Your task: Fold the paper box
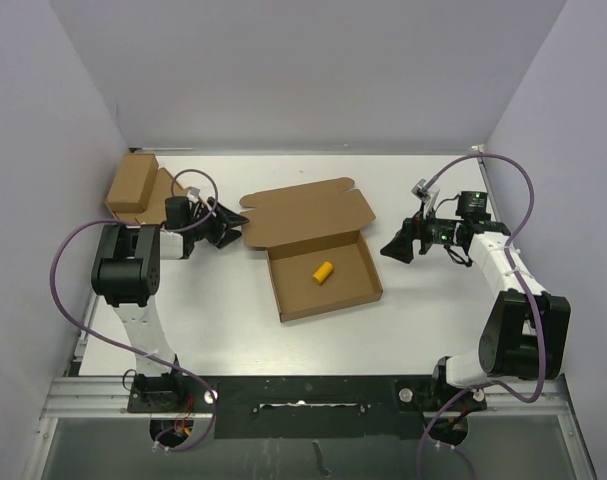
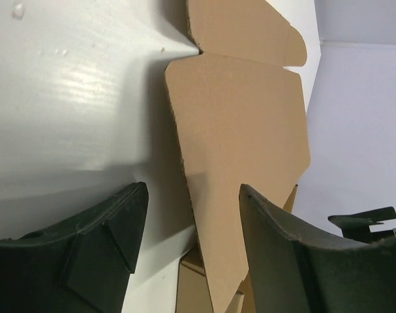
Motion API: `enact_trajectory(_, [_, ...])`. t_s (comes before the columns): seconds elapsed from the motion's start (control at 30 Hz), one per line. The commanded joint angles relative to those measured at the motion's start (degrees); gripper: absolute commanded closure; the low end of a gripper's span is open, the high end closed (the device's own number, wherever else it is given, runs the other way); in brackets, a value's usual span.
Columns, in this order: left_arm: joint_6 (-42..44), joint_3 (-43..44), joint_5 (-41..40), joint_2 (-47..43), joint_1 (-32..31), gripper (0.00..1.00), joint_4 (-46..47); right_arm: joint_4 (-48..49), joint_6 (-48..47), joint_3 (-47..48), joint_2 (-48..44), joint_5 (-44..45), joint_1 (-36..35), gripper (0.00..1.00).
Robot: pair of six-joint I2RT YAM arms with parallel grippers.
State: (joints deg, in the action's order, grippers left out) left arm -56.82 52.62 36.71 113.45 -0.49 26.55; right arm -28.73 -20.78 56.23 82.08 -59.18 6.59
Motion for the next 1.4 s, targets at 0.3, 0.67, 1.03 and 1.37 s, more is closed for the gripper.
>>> enact_trajectory(0.3, [-0.7, 5.8, -0.1, 4.9, -1.1, 0.78, 4.2, 0.9, -0.3, 1.3, -0.8, -2.2, -0.4, 0.02])
enact_trajectory(0.67, [7.0, 1.3, 0.9, -4.1, -1.3, 1.0, 11.9, 0.9, -0.3, 1.4, -0.7, -2.2, -0.3, 0.02])
enact_trajectory(1.03, [19.1, -6.8, 1.1, -15.1, -5.3, 1.0, 23.1, 0.9, -0.1, 2.0, -0.4, -1.6, -0.1, 0.03])
enact_trajectory(1.37, [27.9, -17.7, -4.4, -22.3, -9.8, 1.0, 37.1, 9.3, 10.8, 2.4, 0.1, 0.7, 3.4, 0.03])
